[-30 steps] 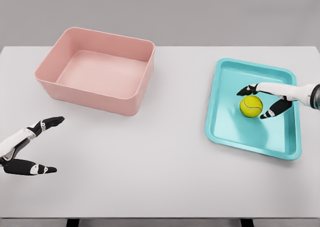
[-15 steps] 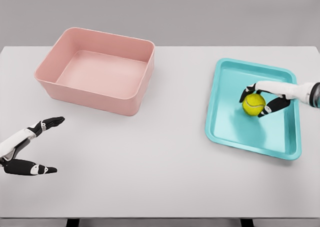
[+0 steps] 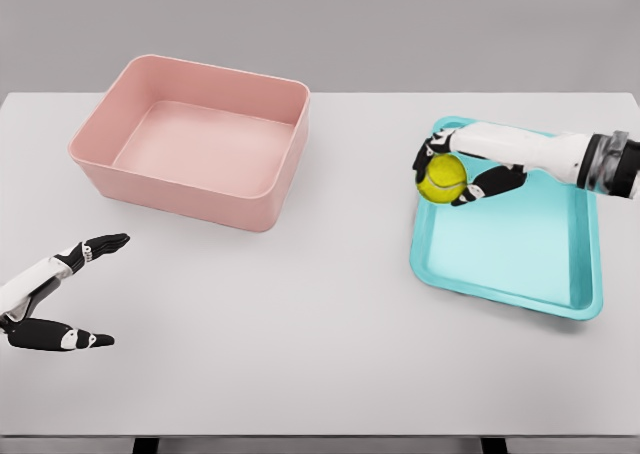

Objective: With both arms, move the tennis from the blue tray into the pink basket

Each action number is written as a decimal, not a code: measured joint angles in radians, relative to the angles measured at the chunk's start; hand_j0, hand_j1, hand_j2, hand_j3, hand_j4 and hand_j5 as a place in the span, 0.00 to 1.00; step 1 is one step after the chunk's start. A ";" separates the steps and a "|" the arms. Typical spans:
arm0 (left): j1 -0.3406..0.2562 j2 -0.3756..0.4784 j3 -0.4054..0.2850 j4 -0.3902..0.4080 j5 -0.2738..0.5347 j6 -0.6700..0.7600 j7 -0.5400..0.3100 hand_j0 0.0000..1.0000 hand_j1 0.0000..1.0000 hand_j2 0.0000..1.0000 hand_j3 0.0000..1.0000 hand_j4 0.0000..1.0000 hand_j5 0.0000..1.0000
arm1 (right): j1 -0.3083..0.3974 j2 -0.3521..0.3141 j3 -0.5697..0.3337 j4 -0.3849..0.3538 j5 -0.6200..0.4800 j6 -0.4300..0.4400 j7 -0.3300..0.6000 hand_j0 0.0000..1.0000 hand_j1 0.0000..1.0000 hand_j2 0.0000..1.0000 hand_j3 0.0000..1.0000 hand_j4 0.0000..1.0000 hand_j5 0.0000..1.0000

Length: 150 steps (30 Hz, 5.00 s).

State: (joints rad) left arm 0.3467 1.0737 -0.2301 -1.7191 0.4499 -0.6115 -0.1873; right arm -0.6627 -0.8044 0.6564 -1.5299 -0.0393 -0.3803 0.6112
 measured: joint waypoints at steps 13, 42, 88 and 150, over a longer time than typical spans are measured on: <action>0.000 0.000 0.001 0.000 0.000 0.000 0.000 1.00 1.00 1.00 1.00 1.00 1.00 | -0.009 0.230 0.199 -0.080 0.136 -0.021 0.001 0.46 0.46 0.46 0.46 0.46 0.46; -0.008 -0.028 -0.017 -0.020 -0.056 0.000 0.003 1.00 1.00 1.00 1.00 1.00 1.00 | 0.028 0.057 -0.137 -0.109 0.064 -0.027 0.000 1.00 1.00 1.00 1.00 1.00 1.00; -0.354 -0.341 -0.328 -0.051 -0.138 0.106 0.003 0.91 0.91 0.91 0.91 0.91 0.91 | 0.287 -0.094 -0.527 -0.071 -0.129 -0.026 0.000 1.00 1.00 1.00 1.00 1.00 1.00; -0.466 -0.553 -0.414 0.067 -0.264 0.395 0.012 0.82 0.82 0.82 0.82 0.82 0.82 | 0.316 -0.101 -0.579 -0.146 -0.166 -0.021 0.000 1.00 1.00 1.00 1.00 1.00 1.00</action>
State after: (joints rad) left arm -0.1197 0.5202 -0.6439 -1.6524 0.1862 -0.2166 -0.1751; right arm -0.3467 -0.9051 0.0776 -1.6755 -0.2052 -0.4010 0.6114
